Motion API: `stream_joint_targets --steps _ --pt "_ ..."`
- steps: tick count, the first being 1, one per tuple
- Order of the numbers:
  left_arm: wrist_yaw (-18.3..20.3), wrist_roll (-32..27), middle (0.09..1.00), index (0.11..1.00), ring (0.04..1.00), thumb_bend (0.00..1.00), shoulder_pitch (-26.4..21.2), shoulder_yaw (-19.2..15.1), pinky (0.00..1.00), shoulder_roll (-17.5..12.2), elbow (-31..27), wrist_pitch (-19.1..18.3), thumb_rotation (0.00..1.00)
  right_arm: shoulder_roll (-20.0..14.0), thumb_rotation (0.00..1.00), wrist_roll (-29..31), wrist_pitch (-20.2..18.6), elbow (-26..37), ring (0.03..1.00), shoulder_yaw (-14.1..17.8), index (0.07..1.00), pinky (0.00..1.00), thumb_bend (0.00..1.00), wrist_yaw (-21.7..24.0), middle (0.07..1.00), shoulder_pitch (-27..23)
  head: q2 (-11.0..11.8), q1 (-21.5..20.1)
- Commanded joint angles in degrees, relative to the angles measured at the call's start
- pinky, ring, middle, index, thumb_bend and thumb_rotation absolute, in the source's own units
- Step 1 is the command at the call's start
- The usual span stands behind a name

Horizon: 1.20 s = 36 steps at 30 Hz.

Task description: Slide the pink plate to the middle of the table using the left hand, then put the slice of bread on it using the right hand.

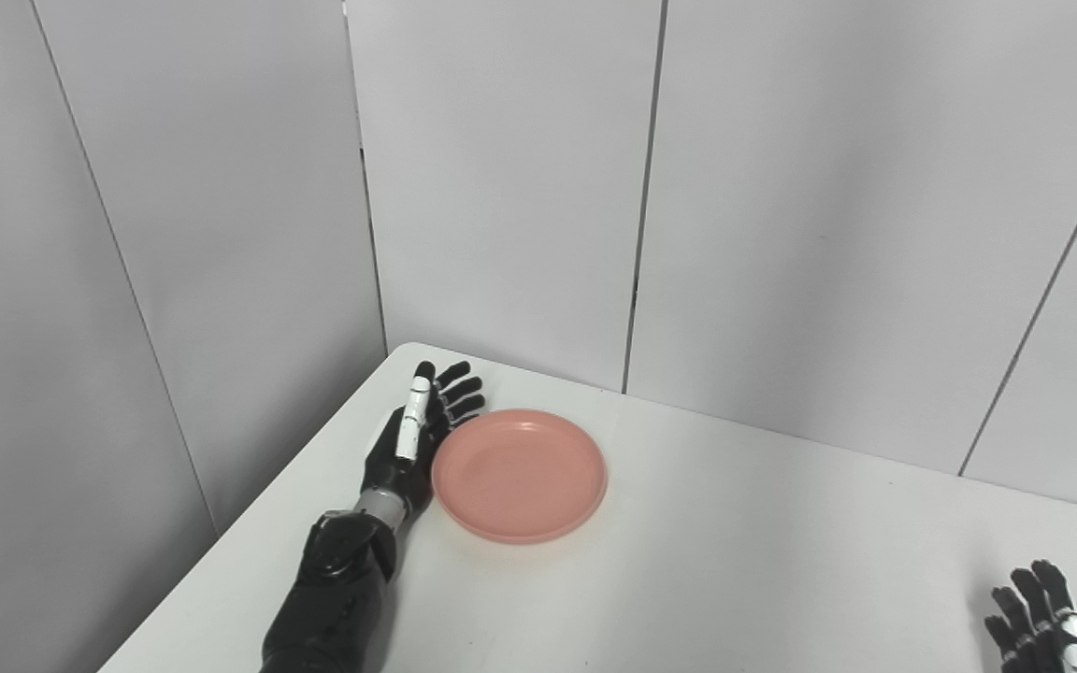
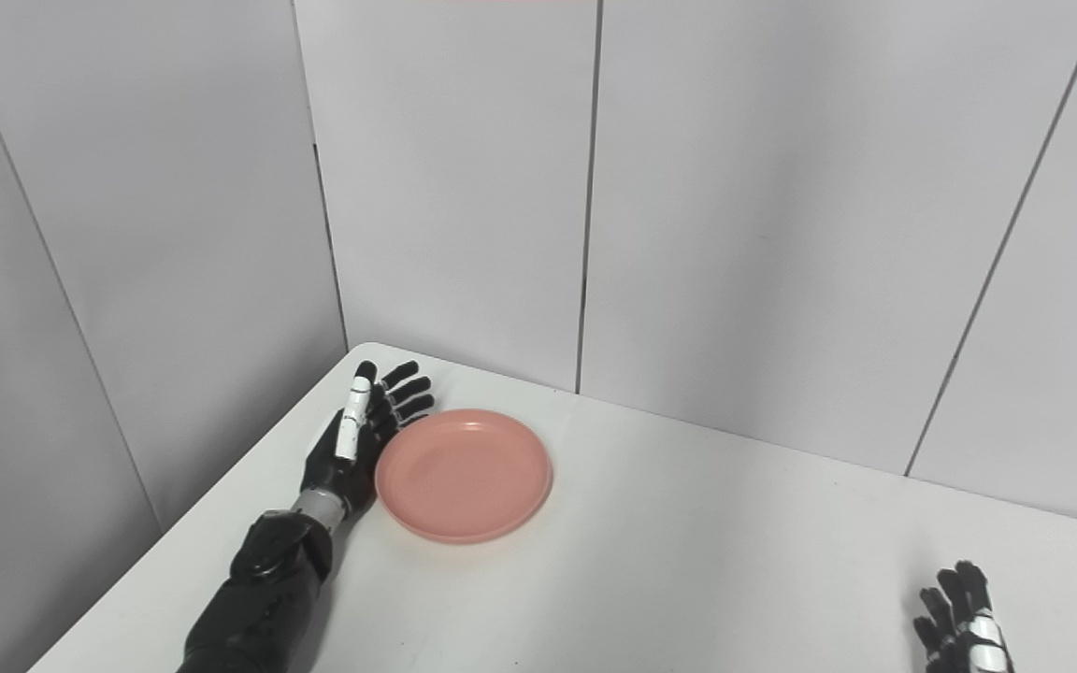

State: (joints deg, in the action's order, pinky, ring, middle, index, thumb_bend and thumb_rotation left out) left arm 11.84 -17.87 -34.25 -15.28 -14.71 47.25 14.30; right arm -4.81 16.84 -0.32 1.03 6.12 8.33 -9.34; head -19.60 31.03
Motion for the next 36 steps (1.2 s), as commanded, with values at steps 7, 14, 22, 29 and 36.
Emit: stream_joint_targets --steps 7,14,22,29,36 --pt "0.26 -0.61 0.835 0.815 0.841 0.7 -0.6 0.84 0.84 2.28 -2.27 0.03 1.0 -0.1 0.92 -0.28 2.65 2.37 0.983 0.16 0.986 1.0 0.5 0.06 0.985 -1.68 -0.18 -0.16" --pt "0.47 -0.09 0.847 0.825 0.853 0.74 -0.36 1.84 0.85 3.52 -1.25 0.61 1.0 -0.04 0.92 0.01 2.34 2.77 0.996 0.19 0.997 1.0 0.5 0.07 0.993 -1.63 -0.47 -0.53" --pt "-0.03 0.23 0.857 0.834 0.861 0.72 1.17 2.79 0.85 5.1 -5.49 -1.47 1.0 0.31 0.91 -0.38 2.53 3.0 0.996 0.19 0.994 1.0 0.53 -0.42 0.995 -1.72 -1.43 -2.57" --pt "-0.29 0.66 0.88 0.86 0.878 0.74 3.6 4.68 0.85 7.37 -11.35 -4.62 1.0 0.94 0.91 -1.26 1.59 4.42 1.0 -0.07 1.0 1.0 0.52 -1.39 1.0 -1.51 -2.82 -6.11" --pt "-1.02 1.25 0.889 0.868 0.884 0.71 5.43 6.4 0.84 9.57 -16.13 -7.2 1.0 1.16 0.93 -1.38 0.29 6.36 1.0 -0.8 1.0 1.0 0.54 -1.71 1.0 -1.21 -5.08 -11.62"
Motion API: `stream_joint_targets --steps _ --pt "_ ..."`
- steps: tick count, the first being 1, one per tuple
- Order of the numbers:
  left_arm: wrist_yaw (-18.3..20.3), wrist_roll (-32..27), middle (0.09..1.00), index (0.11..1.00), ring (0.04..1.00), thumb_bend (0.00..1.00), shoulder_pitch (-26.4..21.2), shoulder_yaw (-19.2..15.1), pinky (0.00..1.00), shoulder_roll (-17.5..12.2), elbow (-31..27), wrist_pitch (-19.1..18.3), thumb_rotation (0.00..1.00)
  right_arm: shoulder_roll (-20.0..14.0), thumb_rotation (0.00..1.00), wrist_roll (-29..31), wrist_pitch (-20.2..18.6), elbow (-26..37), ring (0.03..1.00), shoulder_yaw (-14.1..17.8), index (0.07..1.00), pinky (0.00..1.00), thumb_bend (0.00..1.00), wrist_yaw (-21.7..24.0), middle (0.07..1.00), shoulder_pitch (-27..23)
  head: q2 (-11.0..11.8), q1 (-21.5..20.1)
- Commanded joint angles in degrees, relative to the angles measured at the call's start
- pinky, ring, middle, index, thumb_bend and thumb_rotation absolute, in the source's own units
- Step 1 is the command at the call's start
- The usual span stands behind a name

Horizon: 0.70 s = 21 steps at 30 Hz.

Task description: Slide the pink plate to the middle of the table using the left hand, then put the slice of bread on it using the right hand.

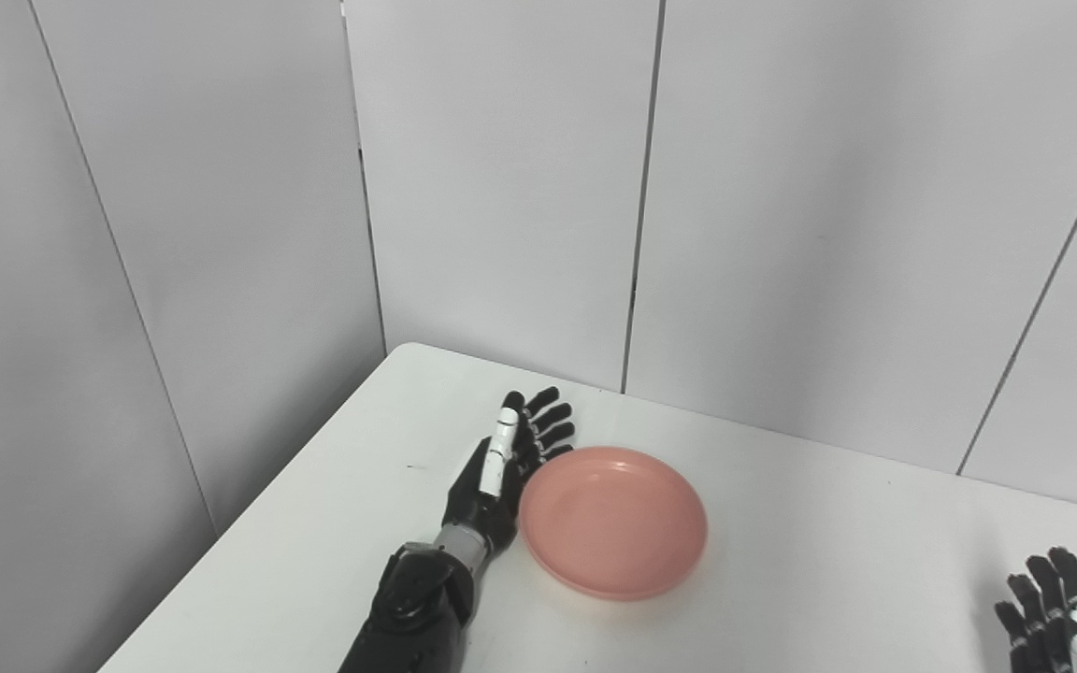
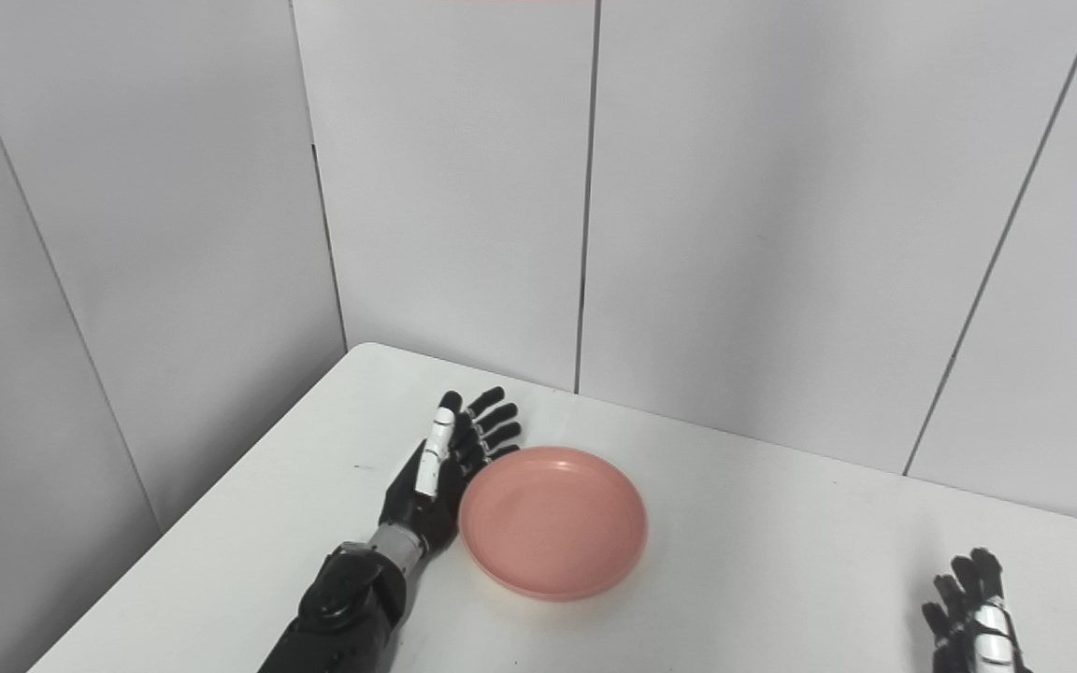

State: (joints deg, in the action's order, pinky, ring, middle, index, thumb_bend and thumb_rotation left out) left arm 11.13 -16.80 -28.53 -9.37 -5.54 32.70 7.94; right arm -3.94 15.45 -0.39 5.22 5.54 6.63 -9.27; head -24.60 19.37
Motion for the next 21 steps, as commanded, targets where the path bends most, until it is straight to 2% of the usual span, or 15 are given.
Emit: stream_joint_targets --steps 1,2,3,6,9,13,17,21 --pt "-0.37 0.16 0.886 0.867 0.881 0.71 -0.06 0.5 0.84 0.53 -2.15 -1.15 1.0 0.43 0.94 -0.09 0.09 2.51 1.0 -0.37 1.0 1.0 0.56 -0.2 1.0 -1.28 -0.51 -0.86" --pt "-0.36 0.3 0.885 0.867 0.88 0.71 0.43 0.75 0.84 0.74 -3.28 -1.68 1.0 0.84 0.94 -0.25 -0.52 3.24 1.0 -0.47 1.0 1.0 0.57 -0.77 1.0 -1.21 -1.11 -3.33" --pt "-0.34 0.39 0.882 0.863 0.877 0.71 0.79 0.92 0.83 0.84 -4.12 -2.12 1.0 1.16 0.93 -0.39 -0.96 3.77 1.0 -0.56 1.0 1.0 0.6 -1.22 0.999 -1.14 -1.24 -3.75" --pt "0.1 -0.33 0.878 0.857 0.874 0.71 2.25 1.33 0.83 1.07 -7.44 -3.93 1.0 1.81 0.91 -2.08 -1.73 5.15 0.99 -1.27 0.993 1.0 0.65 -2.42 0.989 -0.79 -3.03 -8.76" --pt "0.04 -0.41 0.871 0.851 0.869 0.71 3.31 1.7 0.84 1.3 -9.87 -5.17 1.0 2.27 0.89 -4.29 -2.81 6.31 0.982 -2.33 0.984 1.0 0.68 -3.51 0.985 -0.46 -3.64 -10.83" --pt "0.94 -1.33 0.873 0.856 0.874 0.71 4.31 1.79 0.85 1.2 -12.34 -6.74 1.0 3.6 0.89 -6.7 -4.36 7.73 0.975 -3.77 0.975 1.0 0.68 -5.04 0.98 -0.33 -5.09 -15.88" --pt "1.25 -1.94 0.887 0.858 0.882 0.71 5.26 2.16 0.86 1.55 -14.63 -8.02 1.0 5.3 0.89 -8.37 -5.43 7.92 0.974 -4.69 0.975 1.0 0.69 -6.58 0.982 -0.74 -5.72 -17.65" --pt "0.72 -1.83 0.889 0.855 0.88 0.72 6.03 2.64 0.86 2.32 -16.6 -8.85 1.0 5.87 0.92 -9.28 -5.71 8.19 0.966 -5.05 0.973 1.0 0.64 -6.92 0.978 -1.04 -6.32 -19.89"
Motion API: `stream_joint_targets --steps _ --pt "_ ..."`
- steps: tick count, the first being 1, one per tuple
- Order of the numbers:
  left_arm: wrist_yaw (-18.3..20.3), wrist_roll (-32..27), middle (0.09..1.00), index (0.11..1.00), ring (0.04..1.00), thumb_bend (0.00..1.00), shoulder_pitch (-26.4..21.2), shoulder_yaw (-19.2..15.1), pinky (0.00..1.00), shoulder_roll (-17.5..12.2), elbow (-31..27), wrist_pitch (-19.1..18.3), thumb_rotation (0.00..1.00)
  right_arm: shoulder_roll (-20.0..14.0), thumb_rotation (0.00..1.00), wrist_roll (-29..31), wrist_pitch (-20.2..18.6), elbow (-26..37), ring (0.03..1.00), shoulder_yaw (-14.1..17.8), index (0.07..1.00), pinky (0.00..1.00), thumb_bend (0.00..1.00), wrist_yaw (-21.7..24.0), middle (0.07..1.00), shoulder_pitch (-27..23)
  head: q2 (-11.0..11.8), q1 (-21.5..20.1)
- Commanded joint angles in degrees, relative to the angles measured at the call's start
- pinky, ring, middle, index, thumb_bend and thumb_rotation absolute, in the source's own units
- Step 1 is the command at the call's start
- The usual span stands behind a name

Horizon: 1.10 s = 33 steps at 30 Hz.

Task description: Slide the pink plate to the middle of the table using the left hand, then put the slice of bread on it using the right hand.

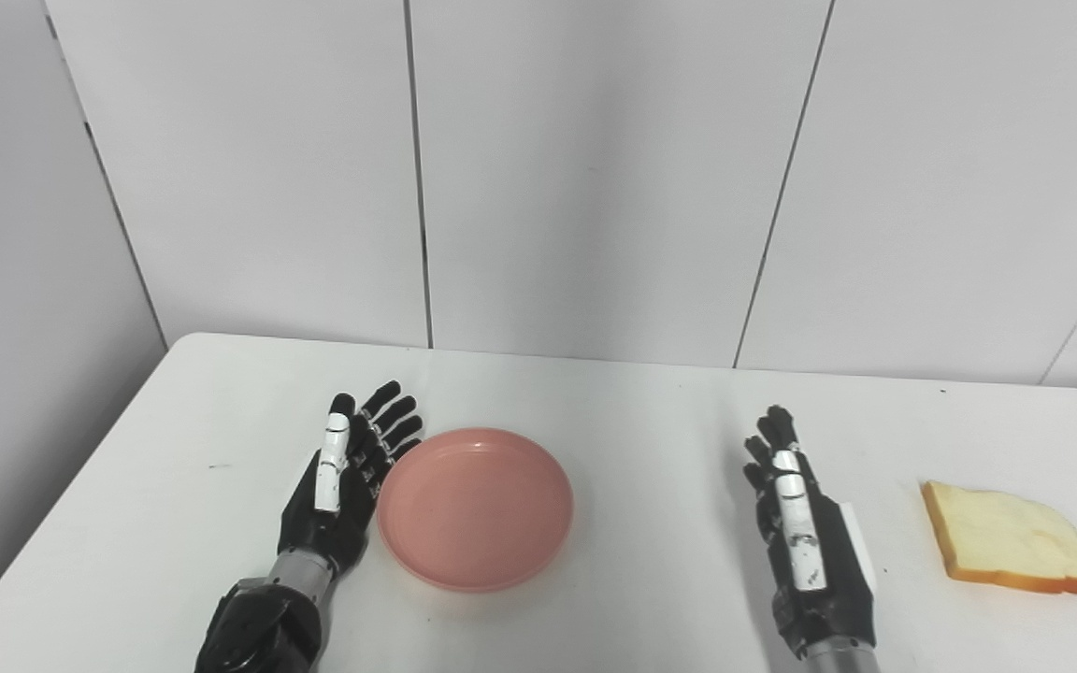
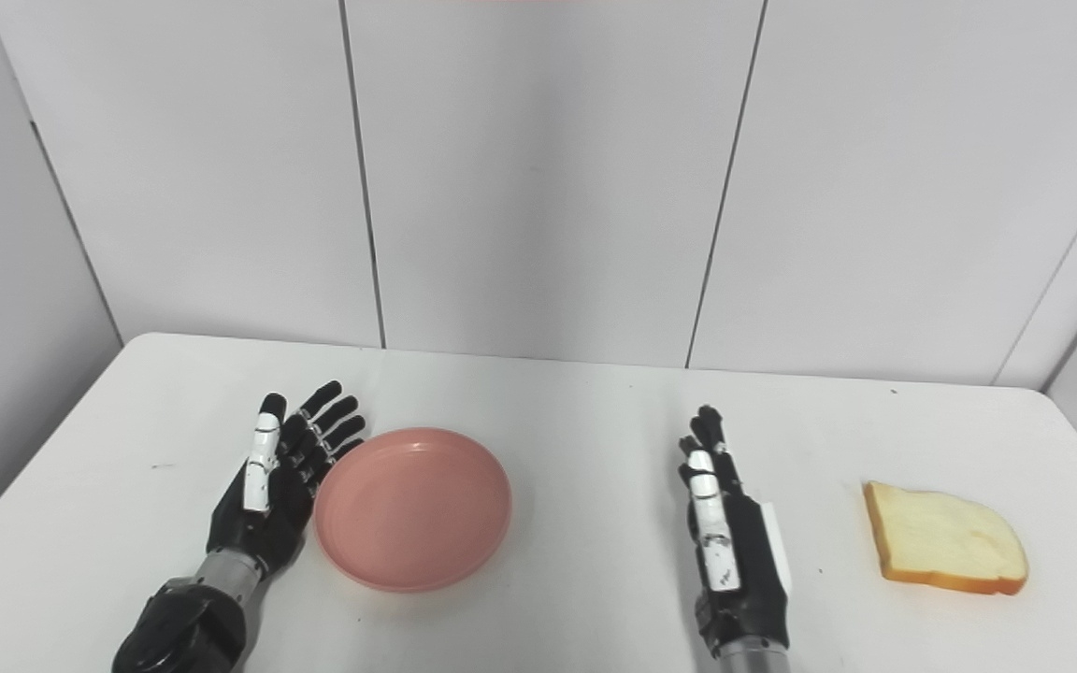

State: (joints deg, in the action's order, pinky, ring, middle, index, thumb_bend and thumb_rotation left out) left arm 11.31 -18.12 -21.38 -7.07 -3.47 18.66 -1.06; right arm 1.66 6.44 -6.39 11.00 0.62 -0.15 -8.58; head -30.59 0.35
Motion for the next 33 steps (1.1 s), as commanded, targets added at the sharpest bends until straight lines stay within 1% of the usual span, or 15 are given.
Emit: stream_joint_targets --steps 1,3,4,5,6,11,15,19,22,25,30,33 --pt "0.35 -0.44 0.886 0.855 0.876 0.71 -0.96 0.42 0.85 0.53 -2.99 0.01 1.0 0.34 0.92 -0.47 0.05 2.57 0.964 -0.18 0.97 1.0 0.63 -0.22 0.977 -1.76 -0.33 -0.88" --pt "0.04 -0.31 0.886 0.857 0.873 0.7 -0.57 0.63 0.84 1.26 -3.87 -0.18 1.0 0.4 0.91 -0.31 -0.19 2.75 0.966 -0.22 0.965 1.0 0.62 -0.17 0.975 -1.84 -0.49 -1.26" --pt "-0.01 -0.29 0.888 0.859 0.875 0.7 -0.34 0.8 0.85 1.65 -4.29 -0.38 1.0 0.38 0.9 -0.36 -0.4 2.9 0.967 -0.3 0.963 1.0 0.62 -0.16 0.973 -1.91 -0.86 -2.33" --pt "-0.04 -0.28 0.889 0.859 0.875 0.7 -0.18 0.9 0.86 1.92 -4.57 -0.54 1.0 0.37 0.9 -0.41 -0.58 3.01 0.967 -0.37 0.962 1.0 0.62 -0.17 0.972 -1.97 -0.86 -2.33" --pt "-0.17 -0.08 0.89 0.859 0.876 0.7 0.1 1.17 0.86 2.36 -5.01 -0.78 1.0 0.37 0.9 -0.55 -0.82 3.22 0.967 -0.43 0.961 1.0 0.62 -0.24 0.971 -2.05 -1.34 -3.06" --pt "-0.25 0.8 0.893 0.865 0.884 0.71 1.17 2.58 0.86 3.86 -6.2 -1.18 1.0 0.24 0.89 -0.55 -1.84 3.93 0.974 -0.45 0.959 1.0 0.63 -0.3 0.969 -2.27 -2.35 -3.88" --pt "-1.15 1.84 0.893 0.862 0.884 0.7 1.91 3.6 0.86 5.37 -7.07 -0.79 1.0 0.04 0.89 -0.57 -1.89 3.77 0.971 -0.15 0.955 1.0 0.64 -0.38 0.965 -2.48 -2.74 -3.37" --pt "-1.99 3.29 0.887 0.852 0.88 0.69 2.7 4.83 0.84 7.55 -7.19 0.65 1.0 -0.58 0.9 -0.09 -2.17 3.96 0.969 0.18 0.957 1.0 0.63 -0.01 0.966 -2.49 -2.82 -2.48" --pt "-2.6 3.99 0.887 0.856 0.883 0.7 3.1 5.39 0.87 8.85 -7.32 0.89 0.98 -0.99 0.9 0.42 -2.26 4.11 0.97 0.44 0.962 1.0 0.63 0.18 0.972 -2.37 -2.88 -2.11" --pt "-3.52 5.27 0.884 0.87 0.881 0.7 3.74 6.26 0.9 10.12 -7.62 1.03 0.98 -1.47 0.88 1.34 -1.69 4.02 0.967 0.8 0.969 1.0 0.65 0.55 0.978 -2.32 -2.93 -1.53" --pt "-4.08 6.77 0.885 0.872 0.88 0.7 4.47 7.36 0.9 11.42 -7.2 2.19 0.97 -2.1 0.87 2.08 -1.37 3.99 0.967 1.19 0.967 1.0 0.67 0.45 0.975 -2.28 -2.86 -1.18" --pt "-4.14 6.83 0.899 0.883 0.895 0.69 4.79 7.92 0.92 12.18 -7.43 1.84 0.97 -2.41 0.87 2.57 -1.39 4.11 0.972 1.48 0.969 1.0 0.66 0.47 0.977 -2.24 -2.72 -0.6"
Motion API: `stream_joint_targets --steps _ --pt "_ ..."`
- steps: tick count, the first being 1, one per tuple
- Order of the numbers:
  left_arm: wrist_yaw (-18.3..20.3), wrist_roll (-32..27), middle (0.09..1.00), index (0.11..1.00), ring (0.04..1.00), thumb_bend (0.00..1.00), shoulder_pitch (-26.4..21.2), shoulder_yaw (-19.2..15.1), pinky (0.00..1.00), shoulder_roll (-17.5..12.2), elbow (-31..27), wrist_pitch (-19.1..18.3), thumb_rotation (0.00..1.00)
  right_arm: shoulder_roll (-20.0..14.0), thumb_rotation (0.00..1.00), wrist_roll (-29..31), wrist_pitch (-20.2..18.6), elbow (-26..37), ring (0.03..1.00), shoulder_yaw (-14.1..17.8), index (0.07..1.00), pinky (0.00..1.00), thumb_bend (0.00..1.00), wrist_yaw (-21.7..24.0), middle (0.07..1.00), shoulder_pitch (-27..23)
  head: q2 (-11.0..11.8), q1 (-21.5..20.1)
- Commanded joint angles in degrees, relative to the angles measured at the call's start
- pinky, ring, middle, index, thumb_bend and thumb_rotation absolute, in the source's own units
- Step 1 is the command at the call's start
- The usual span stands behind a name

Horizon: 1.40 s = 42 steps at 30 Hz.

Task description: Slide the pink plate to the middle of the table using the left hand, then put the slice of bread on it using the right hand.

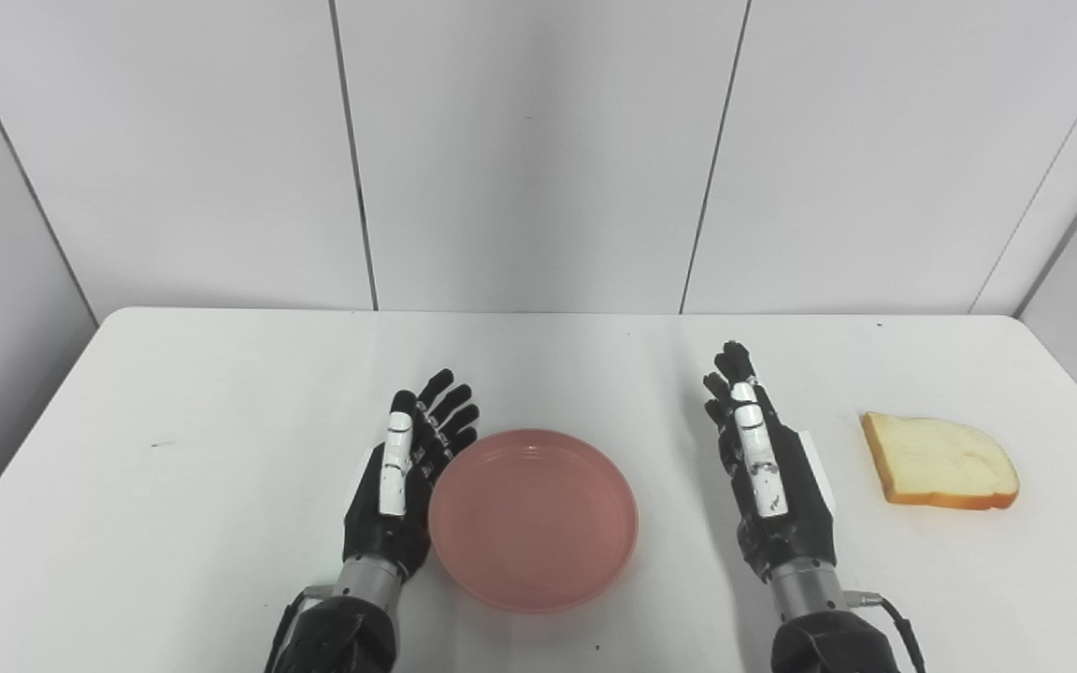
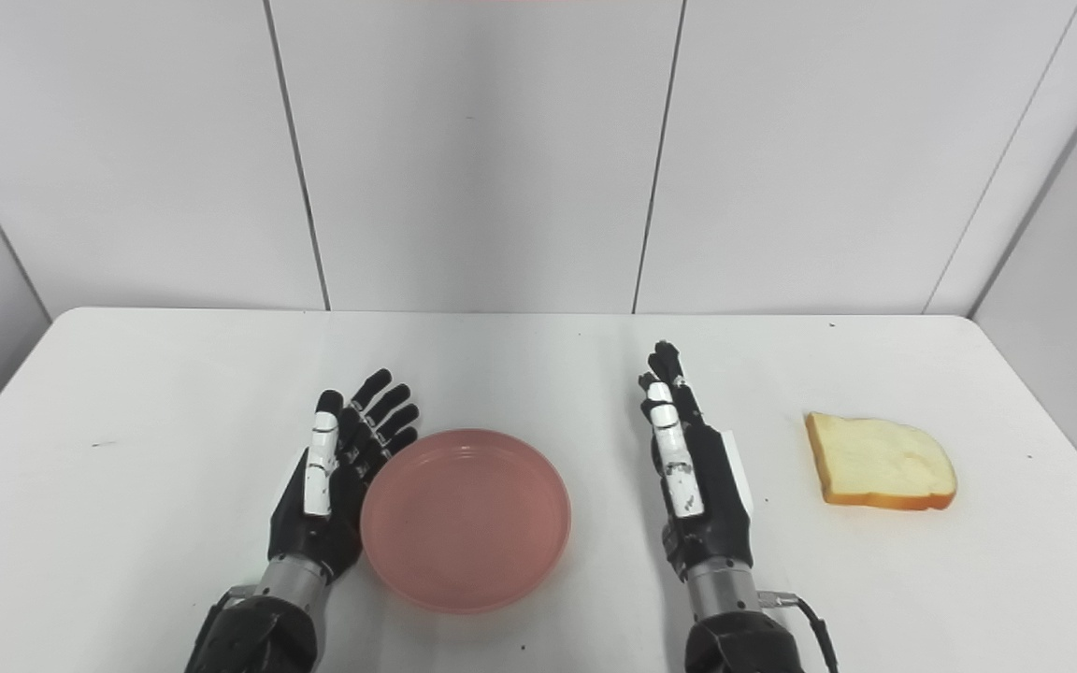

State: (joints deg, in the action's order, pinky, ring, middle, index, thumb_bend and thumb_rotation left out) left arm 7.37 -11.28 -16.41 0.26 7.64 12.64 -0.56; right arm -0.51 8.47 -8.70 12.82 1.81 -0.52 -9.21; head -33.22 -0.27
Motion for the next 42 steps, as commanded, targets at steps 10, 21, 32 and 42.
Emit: stream_joint_targets --steps 10,21,32,42 --pt "-1.58 2.32 0.918 0.893 0.923 0.7 -0.49 2.62 0.93 3.72 1.22 3.4 0.98 -2.22 0.89 3.2 1.63 1.33 0.967 2.71 0.971 1.0 0.68 1.12 0.971 -2.1 0.1 3.3" --pt "-3.48 3.85 0.902 0.886 0.909 0.72 -1.67 3.36 0.93 4.82 2.99 4.75 0.98 -9.47 0.84 6.95 0.15 5.11 0.963 8.23 0.952 1.0 0.65 1.95 0.956 -5.03 -0.92 4.94" --pt "-5.15 5.55 0.896 0.879 0.887 0.7 -3.21 3.96 0.91 4.83 4.06 5.71 1.0 -25.69 0.64 7.45 -6.42 8.1 0.91 12.22 0.909 0.95 0.63 6.07 0.903 -8.73 -3.3 2.0" --pt "-3.37 3.21 0.918 0.901 0.906 0.68 -3.14 3.42 0.93 3.23 1.63 3.62 1.0 -43.87 0.47 0.08 -4.77 0.61 0.888 11.5 0.899 0.86 0.71 14.92 0.89 -9.33 -3.44 -7.81"
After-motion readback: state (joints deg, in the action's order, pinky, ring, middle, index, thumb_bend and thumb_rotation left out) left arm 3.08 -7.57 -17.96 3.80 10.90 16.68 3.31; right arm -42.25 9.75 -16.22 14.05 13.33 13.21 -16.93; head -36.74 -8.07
